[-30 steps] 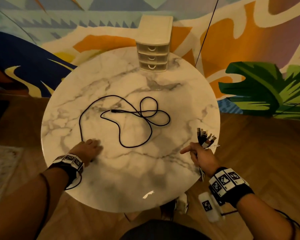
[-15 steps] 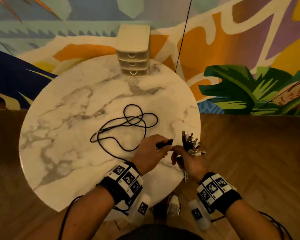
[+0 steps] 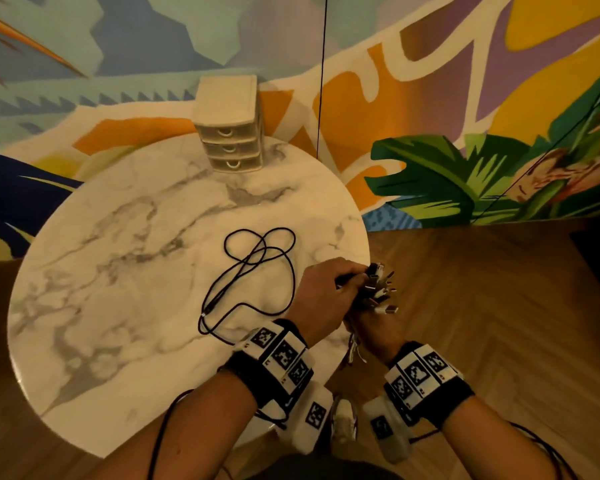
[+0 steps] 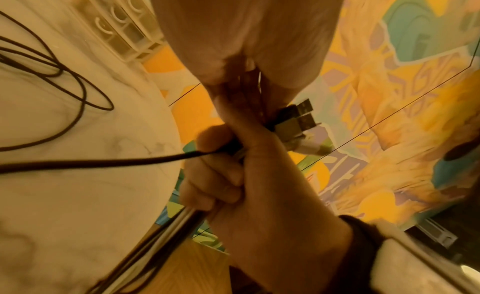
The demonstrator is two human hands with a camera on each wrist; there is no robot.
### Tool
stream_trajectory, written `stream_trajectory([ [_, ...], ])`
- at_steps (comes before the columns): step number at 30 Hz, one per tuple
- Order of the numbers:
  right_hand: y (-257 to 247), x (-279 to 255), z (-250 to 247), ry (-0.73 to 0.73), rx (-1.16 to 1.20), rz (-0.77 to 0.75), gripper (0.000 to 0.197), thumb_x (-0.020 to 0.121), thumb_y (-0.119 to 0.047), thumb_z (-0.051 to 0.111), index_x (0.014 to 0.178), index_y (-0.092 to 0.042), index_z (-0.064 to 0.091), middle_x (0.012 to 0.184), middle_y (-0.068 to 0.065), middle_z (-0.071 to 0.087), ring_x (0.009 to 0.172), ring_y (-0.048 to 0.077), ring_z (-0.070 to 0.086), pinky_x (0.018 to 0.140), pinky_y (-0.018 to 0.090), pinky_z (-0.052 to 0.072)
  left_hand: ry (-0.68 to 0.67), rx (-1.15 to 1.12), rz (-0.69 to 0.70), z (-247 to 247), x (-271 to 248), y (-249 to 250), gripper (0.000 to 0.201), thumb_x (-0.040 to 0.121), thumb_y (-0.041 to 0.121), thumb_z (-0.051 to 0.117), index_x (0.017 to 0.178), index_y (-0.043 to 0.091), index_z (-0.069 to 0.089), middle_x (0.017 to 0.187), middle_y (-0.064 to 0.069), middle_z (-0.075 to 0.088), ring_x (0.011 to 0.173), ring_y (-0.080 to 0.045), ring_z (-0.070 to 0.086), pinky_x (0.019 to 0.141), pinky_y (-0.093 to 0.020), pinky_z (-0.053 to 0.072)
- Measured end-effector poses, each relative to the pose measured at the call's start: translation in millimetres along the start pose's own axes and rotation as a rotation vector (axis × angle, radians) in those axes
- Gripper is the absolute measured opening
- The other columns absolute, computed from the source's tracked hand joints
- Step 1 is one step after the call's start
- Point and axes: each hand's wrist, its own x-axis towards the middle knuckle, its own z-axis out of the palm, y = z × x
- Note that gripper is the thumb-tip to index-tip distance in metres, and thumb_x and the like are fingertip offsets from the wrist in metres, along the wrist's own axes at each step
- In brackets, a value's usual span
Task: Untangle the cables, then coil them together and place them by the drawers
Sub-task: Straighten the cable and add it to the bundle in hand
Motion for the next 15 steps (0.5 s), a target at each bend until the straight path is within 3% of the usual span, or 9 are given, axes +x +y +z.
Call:
stream_trajectory([
  [2,1,1,-5,0.077,-0.073,0.089,0.035,0.097,-0.027,0.047,0.062,-0.025,0.05,0.063,-0.002,0.048,0.057,0.013,0.042,0.057,0.026,0.036,0.033,-0.022,-0.012,2,-6,-13,0.021,0.091,0.018,0.055,0.108,0.02,0.067,0.102,0.004,0.063,0.096,-0.008,0.059,0.084,-0.019,0.048],
  [4,-2,1,-7,0.202,-0.095,0.095,0.033,0.093,-0.045,0.049,0.065,-0.028,0.054,0.067,-0.007,0.053,0.065,0.011,0.05,0.067,0.026,0.044,-0.023,-0.052,-0.125,4,-18,-32,0.023,0.092,0.029,0.054,0.114,0.026,0.06,0.102,0.007,0.061,0.093,-0.006,0.059,0.08,-0.021,0.049],
  [5,-4,4,-7,0.238,-0.037,0.01,0.039,0.094,-0.043,0.047,0.061,-0.026,0.056,0.063,-0.007,0.055,0.065,0.012,0.051,0.07,0.031,0.045,-0.11,-0.029,-0.182,5,-26,-44,0.023,0.093,0.032,0.054,0.115,0.026,0.059,0.1,0.007,0.063,0.09,-0.006,0.061,0.079,-0.023,0.05],
  [7,-15,7,-9,0.28,0.192,-0.171,0.051,0.098,-0.024,0.042,0.05,-0.013,0.056,0.06,-0.001,0.06,0.065,0.017,0.055,0.072,0.033,0.044,-0.333,0.112,-0.23,4,-46,-67,0.021,0.095,0.033,0.051,0.107,0.02,0.061,0.092,0.002,0.066,0.084,-0.01,0.063,0.08,-0.03,0.051],
  [9,-26,6,-16,0.233,0.476,-0.191,0.054,0.098,-0.015,0.039,0.045,-0.007,0.051,0.064,0.01,0.065,0.07,0.026,0.062,0.076,0.037,0.05,-0.462,0.233,-0.264,-5,-64,-97,0.027,0.098,0.031,0.044,0.097,0.011,0.062,0.085,-0.002,0.064,0.079,-0.017,0.061,0.079,-0.037,0.049],
  [11,-33,4,-28,0.165,0.755,-0.093,0.052,0.097,-0.021,0.041,0.046,-0.011,0.047,0.048,0.006,0.053,0.051,0.022,0.053,0.065,0.038,0.051,-0.461,0.333,-0.316,-26,-74,-124,0.03,0.098,0.032,0.04,0.105,0.012,0.062,0.096,-0.006,0.066,0.092,-0.025,0.062,0.083,-0.036,0.048],
  [12,-35,4,-36,0.17,0.829,-0.051,0.049,0.097,-0.025,0.042,0.049,-0.013,0.044,0.043,0.001,0.042,0.042,0.017,0.042,0.056,0.034,0.045,-0.443,0.43,-0.297,-41,-75,-137,0.034,0.097,0.034,0.038,0.113,0.015,0.061,0.109,-0.007,0.066,0.103,-0.027,0.061,0.089,-0.033,0.046],
  [13,-36,4,-44,0.21,0.854,-0.029,0.047,0.097,-0.029,0.043,0.051,-0.015,0.04,0.04,-0.002,0.033,0.038,0.013,0.032,0.05,0.03,0.035,-0.425,0.569,-0.274,-60,-73,-146,0.039,0.096,0.035,0.034,0.119,0.016,0.059,0.118,-0.006,0.064,0.11,-0.026,0.059,0.093,-0.031,0.043],
  [15,-39,7,-56,0.359,0.833,-0.059,0.05,0.097,-0.036,0.042,0.052,-0.017,0.033,0.04,-0.006,0.026,0.036,0.011,0.024,0.047,0.028,0.023,-0.278,0.723,-0.304,-102,-63,-155,0.044,0.097,0.036,0.029,0.117,0.012,0.061,0.118,-0.01,0.064,0.109,-0.027,0.06,0.091,-0.031,0.042],
])
